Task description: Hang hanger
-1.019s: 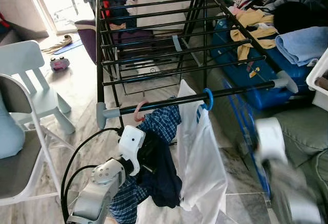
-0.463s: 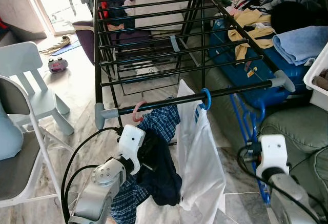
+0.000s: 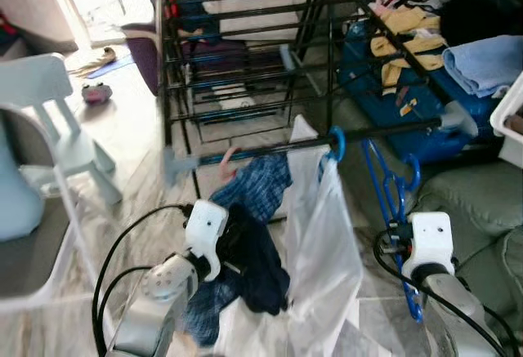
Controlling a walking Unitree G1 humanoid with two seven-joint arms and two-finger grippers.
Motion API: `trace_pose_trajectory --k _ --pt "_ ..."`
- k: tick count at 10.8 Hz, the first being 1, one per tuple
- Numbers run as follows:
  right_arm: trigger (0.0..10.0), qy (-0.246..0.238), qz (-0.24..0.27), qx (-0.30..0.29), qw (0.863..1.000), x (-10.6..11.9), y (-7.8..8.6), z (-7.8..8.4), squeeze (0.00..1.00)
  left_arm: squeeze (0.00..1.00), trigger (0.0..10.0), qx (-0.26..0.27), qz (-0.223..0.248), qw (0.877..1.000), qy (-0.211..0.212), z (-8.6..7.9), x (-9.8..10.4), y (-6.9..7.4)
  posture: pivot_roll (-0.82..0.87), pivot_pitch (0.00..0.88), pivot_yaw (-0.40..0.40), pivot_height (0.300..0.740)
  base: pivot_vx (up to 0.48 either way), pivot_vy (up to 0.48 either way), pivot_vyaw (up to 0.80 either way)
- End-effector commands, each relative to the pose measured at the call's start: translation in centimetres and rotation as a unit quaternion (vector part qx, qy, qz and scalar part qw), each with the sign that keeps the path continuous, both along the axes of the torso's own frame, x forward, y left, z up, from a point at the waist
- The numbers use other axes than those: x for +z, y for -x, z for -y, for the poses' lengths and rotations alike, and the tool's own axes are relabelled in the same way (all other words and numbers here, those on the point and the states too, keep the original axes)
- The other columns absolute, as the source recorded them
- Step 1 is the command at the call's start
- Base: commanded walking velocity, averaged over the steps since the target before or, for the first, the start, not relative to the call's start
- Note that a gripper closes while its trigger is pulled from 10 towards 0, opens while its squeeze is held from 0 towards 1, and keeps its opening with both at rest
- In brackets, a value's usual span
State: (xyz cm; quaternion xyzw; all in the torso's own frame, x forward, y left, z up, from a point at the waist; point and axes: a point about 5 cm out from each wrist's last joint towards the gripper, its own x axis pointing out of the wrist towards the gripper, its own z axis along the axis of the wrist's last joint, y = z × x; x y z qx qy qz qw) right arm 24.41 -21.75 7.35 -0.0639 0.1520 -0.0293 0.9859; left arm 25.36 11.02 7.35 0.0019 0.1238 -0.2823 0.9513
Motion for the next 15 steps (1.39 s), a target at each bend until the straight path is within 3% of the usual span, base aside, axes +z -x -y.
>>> trace_pose_trajectory --k 1,4,5,8,13,15 --pt "10.0 -0.004 0.010 0.001 1.000 0.5 -0.3 -0.2 0.00 0.00 10.0 0.007 0.020 1.000 -0.004 -0.4 0.8 -0.2 -0.12 0.000 0.037 0.740 -0.352 0.000 0.00" --pt "10.0 -0.016 0.008 0.000 1.000 0.2 -0.9 -0.6 0.00 0.00 10.0 0.007 0.019 1.000 -0.007 -0.5 0.6 0.0 -0.11 0.000 0.043 0.740 -0.356 0.000 0.00" --pt "10.0 -0.021 0.009 -0.003 1.000 0.2 -1.2 -0.6 0.00 0.00 10.0 0.035 0.006 0.999 0.014 -1.1 0.6 -0.1 -0.10 0.000 0.049 0.740 -0.356 0.000 0.00" --pt "10.0 -0.025 0.001 -0.011 1.000 -0.3 -2.2 -0.5 0.00 0.00 10.0 0.082 0.002 0.997 0.006 -3.1 0.1 -0.4 -0.09 0.000 0.043 0.740 -0.355 0.000 0.00" --pt "10.0 -0.035 -0.016 0.022 0.999 -1.3 -2.8 -1.8 0.00 0.00 10.0 0.079 0.001 0.997 -0.002 -2.9 -0.7 -0.8 -0.09 0.000 0.039 0.740 -0.362 0.000 0.00" --pt "10.0 -0.034 -0.025 0.019 0.999 -1.7 -2.4 -1.2 0.00 0.00 10.0 0.077 -0.005 0.997 -0.003 -2.8 -1.2 -0.3 -0.10 0.000 0.047 0.740 -0.369 0.000 0.00"
